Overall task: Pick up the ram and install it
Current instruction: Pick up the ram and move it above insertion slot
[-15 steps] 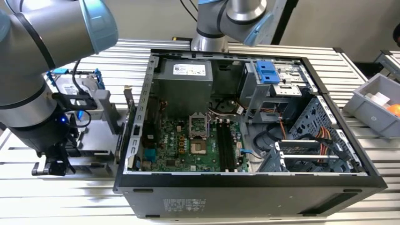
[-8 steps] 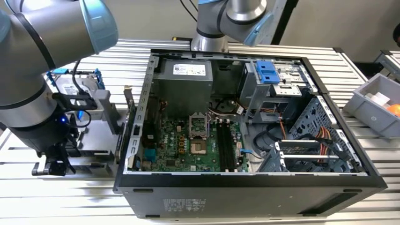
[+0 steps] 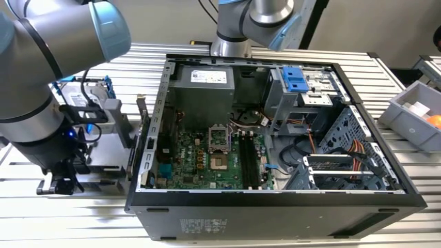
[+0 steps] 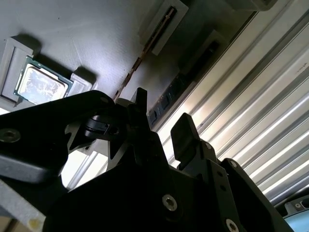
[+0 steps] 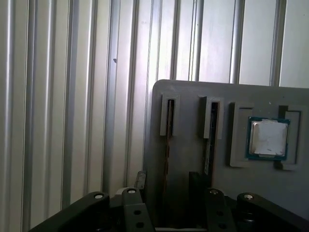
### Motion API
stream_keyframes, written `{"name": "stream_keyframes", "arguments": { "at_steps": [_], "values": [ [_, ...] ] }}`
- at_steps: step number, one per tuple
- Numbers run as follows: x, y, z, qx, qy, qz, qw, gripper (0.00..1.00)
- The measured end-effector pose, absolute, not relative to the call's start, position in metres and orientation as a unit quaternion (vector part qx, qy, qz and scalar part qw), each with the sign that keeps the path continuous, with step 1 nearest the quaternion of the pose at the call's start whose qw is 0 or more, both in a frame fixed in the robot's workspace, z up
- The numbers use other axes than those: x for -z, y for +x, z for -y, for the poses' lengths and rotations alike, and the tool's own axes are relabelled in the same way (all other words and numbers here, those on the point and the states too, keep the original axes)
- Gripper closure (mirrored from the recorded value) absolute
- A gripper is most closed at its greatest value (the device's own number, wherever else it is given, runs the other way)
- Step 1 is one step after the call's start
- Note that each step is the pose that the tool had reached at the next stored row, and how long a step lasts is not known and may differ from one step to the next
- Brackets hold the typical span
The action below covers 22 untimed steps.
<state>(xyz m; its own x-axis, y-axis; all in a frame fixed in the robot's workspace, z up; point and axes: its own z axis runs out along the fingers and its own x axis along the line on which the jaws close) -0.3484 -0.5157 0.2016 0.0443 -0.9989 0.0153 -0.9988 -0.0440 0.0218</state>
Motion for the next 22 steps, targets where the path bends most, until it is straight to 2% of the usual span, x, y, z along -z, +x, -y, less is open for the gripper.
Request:
{"name": "stream_keyframes", "arguments": {
  "at_steps": [22],
  "values": [
    [-0.191, -0.349, 0.515, 0.001, 0.715, 0.699, 0.014, 0.0]
  ]
}}
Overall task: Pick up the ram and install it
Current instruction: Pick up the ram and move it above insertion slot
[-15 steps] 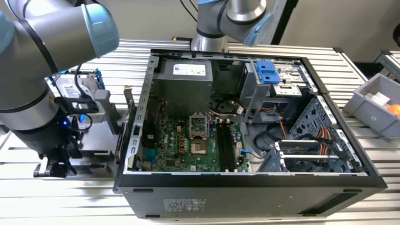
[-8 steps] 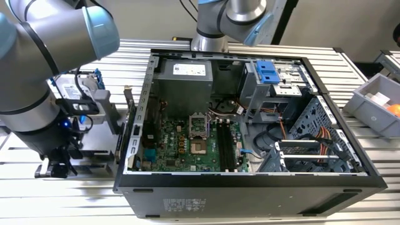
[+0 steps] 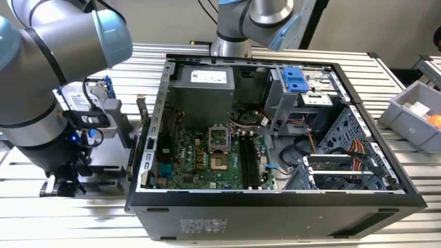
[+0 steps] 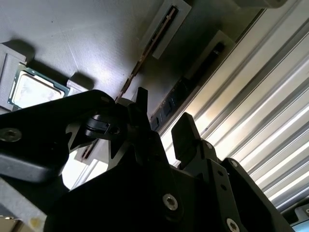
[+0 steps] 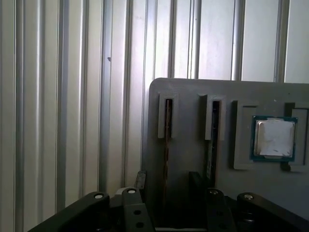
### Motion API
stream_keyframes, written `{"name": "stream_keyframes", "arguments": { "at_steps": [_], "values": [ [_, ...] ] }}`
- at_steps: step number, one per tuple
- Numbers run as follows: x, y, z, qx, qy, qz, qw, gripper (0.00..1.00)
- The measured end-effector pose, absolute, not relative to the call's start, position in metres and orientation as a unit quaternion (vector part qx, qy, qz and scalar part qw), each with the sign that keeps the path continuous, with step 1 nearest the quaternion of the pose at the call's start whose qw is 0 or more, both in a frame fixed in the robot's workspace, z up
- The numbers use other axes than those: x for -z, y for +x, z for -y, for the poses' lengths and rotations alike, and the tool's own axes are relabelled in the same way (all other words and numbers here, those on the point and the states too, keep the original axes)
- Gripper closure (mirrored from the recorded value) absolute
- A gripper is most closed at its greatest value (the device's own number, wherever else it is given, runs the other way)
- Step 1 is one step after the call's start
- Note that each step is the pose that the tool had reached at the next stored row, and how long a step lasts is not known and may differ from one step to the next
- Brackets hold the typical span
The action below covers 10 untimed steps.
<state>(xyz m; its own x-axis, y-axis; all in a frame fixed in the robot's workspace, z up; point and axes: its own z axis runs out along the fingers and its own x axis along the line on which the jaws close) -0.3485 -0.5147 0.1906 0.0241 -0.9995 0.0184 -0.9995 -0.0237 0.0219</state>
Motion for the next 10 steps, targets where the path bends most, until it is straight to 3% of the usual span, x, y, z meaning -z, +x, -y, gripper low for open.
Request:
{"name": "stream_keyframes", "arguments": {
  "at_steps": [10],
  "values": [
    [-0.1892, -0.3485, 0.5144, 0.001, 0.715, 0.699, 0.015, 0.0]
  ]
}}
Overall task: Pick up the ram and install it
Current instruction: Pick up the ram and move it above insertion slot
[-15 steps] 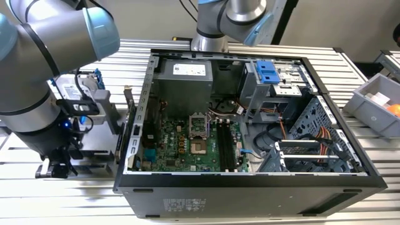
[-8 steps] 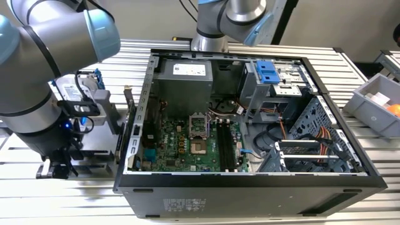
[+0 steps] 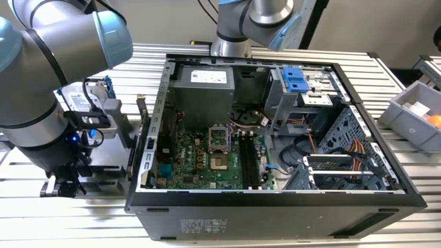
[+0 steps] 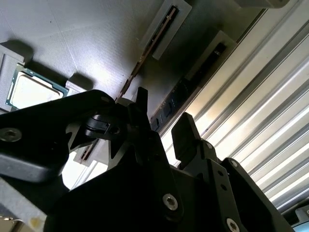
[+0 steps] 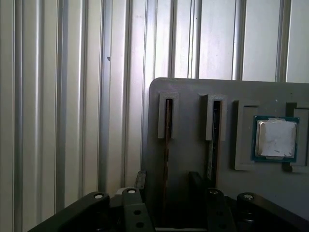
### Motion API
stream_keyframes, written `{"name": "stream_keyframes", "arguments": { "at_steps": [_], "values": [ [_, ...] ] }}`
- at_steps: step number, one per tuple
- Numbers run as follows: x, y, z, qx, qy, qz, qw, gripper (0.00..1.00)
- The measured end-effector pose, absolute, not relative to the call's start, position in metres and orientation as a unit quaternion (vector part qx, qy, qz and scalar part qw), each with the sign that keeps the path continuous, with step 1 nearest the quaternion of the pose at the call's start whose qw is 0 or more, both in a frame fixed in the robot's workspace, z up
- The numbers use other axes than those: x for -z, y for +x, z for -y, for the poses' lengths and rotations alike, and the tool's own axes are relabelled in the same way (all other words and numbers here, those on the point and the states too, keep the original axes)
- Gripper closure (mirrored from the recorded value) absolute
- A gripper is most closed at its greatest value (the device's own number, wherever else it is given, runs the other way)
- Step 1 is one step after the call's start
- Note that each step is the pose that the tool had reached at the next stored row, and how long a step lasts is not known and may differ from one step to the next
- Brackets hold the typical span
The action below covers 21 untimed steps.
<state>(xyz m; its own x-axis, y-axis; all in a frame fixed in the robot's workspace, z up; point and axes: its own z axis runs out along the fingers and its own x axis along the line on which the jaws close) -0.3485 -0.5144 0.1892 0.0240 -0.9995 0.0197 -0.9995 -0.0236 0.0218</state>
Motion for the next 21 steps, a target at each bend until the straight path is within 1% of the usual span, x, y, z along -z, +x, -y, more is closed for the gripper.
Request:
{"name": "stream_keyframes", "arguments": {
  "at_steps": [2, 3, 21],
  "values": [
    [-0.1891, -0.3485, 0.5144, 0.001, 0.715, 0.699, 0.015, 0.0],
    [-0.1892, -0.3485, 0.5144, 0.001, 0.715, 0.699, 0.015, 1.0],
    [-0.1892, -0.3485, 0.5141, 0.001, 0.715, 0.699, 0.015, 1.0]
  ]
}}
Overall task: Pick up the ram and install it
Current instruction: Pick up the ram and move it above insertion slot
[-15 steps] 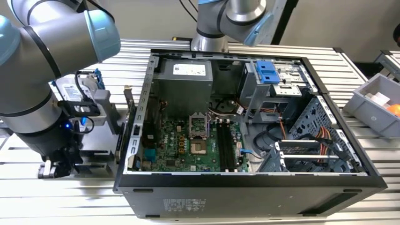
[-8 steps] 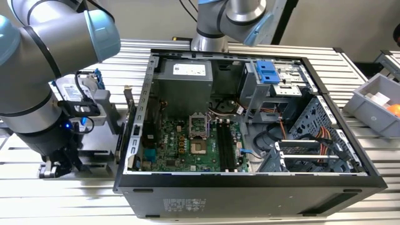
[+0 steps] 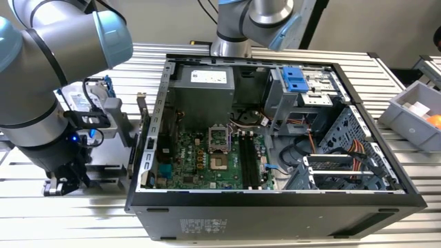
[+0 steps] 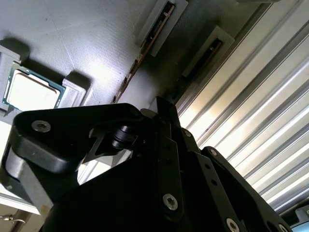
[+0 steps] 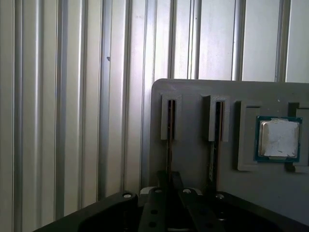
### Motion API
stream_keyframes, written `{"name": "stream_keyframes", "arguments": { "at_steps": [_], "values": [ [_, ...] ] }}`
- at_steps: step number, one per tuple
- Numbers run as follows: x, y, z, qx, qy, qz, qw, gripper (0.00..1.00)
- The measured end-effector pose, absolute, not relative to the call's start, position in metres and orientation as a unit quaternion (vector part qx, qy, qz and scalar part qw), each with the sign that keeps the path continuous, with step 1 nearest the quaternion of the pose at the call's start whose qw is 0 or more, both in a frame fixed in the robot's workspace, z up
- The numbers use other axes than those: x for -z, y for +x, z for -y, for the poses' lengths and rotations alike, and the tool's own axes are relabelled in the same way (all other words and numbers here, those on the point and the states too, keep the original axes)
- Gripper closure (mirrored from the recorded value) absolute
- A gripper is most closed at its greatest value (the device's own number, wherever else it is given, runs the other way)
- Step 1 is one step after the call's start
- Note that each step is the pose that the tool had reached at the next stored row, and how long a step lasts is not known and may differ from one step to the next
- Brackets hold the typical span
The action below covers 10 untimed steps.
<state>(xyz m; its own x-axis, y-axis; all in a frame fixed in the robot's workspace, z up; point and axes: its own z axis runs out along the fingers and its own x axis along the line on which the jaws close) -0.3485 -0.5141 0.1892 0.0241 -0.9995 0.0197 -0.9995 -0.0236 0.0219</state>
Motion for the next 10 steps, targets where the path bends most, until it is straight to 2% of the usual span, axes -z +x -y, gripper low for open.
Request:
{"name": "stream_keyframes", "arguments": {
  "at_steps": [10],
  "values": [
    [-0.1892, -0.3485, 0.5139, 0.001, 0.715, 0.699, 0.015, 1.0]
  ]
}}
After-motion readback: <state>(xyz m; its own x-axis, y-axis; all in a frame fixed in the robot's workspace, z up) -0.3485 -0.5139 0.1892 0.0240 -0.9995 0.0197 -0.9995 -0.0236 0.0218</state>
